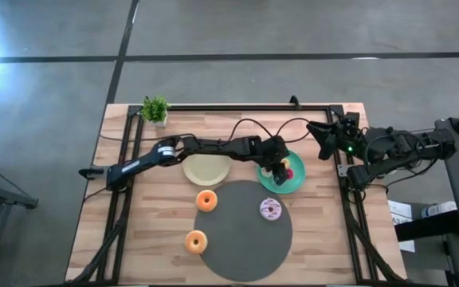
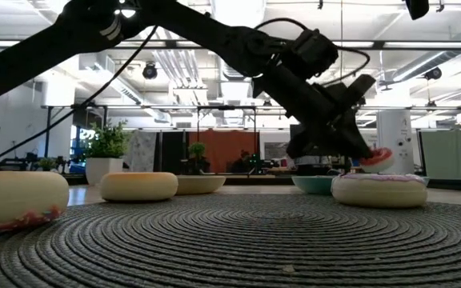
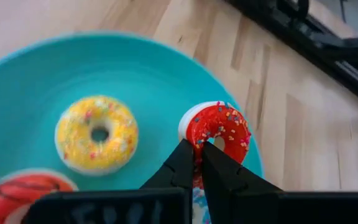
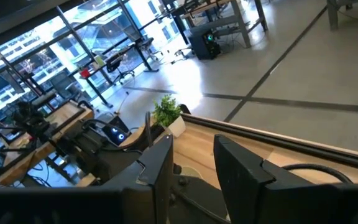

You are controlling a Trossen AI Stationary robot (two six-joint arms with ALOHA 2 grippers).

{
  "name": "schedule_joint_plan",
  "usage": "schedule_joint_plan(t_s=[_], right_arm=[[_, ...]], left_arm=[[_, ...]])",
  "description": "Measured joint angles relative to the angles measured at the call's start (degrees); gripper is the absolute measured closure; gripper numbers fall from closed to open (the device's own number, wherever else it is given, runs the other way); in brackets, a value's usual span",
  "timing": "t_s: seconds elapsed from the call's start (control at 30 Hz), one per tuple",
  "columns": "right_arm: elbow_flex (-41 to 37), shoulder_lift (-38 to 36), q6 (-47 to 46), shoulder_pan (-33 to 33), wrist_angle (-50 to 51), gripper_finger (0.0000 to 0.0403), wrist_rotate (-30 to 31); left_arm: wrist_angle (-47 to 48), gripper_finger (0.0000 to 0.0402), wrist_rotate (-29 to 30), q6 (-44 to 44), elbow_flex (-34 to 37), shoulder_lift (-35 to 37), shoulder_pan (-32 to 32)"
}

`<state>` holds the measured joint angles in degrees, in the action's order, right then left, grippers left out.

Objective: Pick & Place donuts
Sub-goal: Put the small red donut on the green plate

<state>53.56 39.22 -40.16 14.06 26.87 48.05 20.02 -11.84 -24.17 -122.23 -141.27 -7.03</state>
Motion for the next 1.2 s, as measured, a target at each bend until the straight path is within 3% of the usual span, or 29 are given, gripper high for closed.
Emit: schedule_joint_plan(t_s=[0.2, 0.43, 0.57, 0.8, 0.97, 1.2], right_arm=[[0.0, 0.0, -0.2, -0.02, -0.04, 0.0294, 0.02], [0.0, 0.0, -0.37, -0.02, -0.04, 0.0294, 0.02], [0.0, -0.02, -0.37, -0.02, -0.04, 0.0294, 0.02], [0.0, -0.06, -0.2, -0.02, 0.17, 0.0294, 0.02], [0.0, -0.06, -0.21, -0.04, 0.39, 0.0294, 0.03], [-0.1, -0.04, -0.37, -0.09, 0.43, 0.0294, 0.02]], left_arm=[[-1.86, 0.0384, 1.52, -0.32, 0.71, -0.15, 0.09], [-4.18, 0.0283, 3.58, -3.08, 0.8, -0.13, 0.24], [-4.35, 0.0247, 3.58, -4.22, 0.78, -0.07, 0.22], [-1.53, 0.0242, 7.02, -1.4, 0.82, 2.07, 0.22], [-1.83, 0.0242, 14.42, 0.61, 0.79, 2.43, 0.21], [-5.09, 0.0242, 14.82, 1.62, 0.74, -0.31, 0.11]])
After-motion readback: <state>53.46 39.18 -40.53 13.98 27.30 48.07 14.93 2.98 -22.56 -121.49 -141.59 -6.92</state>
